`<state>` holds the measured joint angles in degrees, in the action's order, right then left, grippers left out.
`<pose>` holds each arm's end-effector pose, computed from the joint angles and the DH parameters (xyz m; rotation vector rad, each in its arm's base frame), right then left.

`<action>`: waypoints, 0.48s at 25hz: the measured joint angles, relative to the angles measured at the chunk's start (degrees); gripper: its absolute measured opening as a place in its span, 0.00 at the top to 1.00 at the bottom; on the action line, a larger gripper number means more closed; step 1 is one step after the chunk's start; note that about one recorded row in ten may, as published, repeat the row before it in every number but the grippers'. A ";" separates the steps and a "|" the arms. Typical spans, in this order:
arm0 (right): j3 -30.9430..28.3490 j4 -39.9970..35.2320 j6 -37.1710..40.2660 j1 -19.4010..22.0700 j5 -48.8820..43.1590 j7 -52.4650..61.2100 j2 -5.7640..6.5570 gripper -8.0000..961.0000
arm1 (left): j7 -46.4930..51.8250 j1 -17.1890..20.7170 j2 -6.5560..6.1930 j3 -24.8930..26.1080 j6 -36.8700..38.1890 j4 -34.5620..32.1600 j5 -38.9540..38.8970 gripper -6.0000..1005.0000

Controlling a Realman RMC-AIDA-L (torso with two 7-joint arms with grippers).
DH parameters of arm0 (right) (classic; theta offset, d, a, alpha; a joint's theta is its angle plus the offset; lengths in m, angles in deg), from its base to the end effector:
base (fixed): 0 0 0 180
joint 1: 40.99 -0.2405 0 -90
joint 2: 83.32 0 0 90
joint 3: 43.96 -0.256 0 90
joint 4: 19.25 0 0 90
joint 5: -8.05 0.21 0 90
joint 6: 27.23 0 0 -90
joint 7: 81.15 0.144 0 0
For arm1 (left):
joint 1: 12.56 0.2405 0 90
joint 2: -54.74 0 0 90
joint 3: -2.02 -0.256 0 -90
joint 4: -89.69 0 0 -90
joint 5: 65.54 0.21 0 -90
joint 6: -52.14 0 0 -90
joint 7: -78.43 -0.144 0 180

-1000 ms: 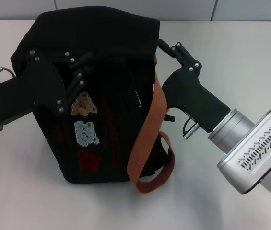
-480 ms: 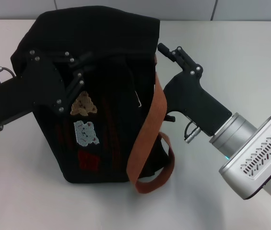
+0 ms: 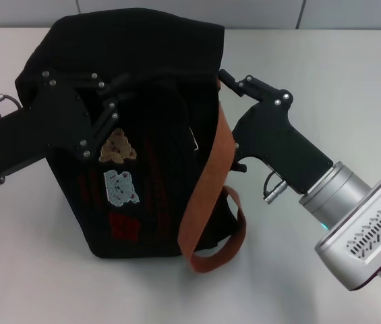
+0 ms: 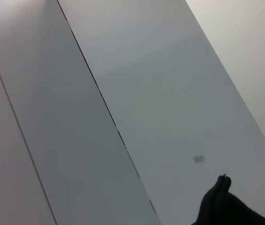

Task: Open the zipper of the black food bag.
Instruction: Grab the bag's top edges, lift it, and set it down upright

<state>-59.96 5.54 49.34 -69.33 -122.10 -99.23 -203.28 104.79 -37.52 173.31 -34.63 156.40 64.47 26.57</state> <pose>0.1971 0.2809 -0.1065 -2.0339 -0.1848 0.8989 -0.2547 0.2879 0.0175 -2.2763 0.3415 -1.0509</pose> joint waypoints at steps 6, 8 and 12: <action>0.03 -0.06 0.15 0.03 -0.02 -0.02 0.00 0.64 | -0.17 -0.08 0.00 0.00 -0.18 0.00 0.01 0.92; 0.05 -0.11 -0.03 -0.08 -0.06 -0.02 0.00 0.68 | -0.18 -0.08 0.00 0.00 -0.19 0.00 0.01 0.92; 0.13 -0.41 -0.35 -0.28 -0.10 -0.02 0.00 0.71 | -0.18 -0.09 0.00 0.00 -0.21 0.00 -0.01 0.92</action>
<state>-59.84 5.13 48.99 -69.60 -122.21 -99.25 -203.28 104.61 -37.61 173.31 -34.63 156.19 64.47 26.56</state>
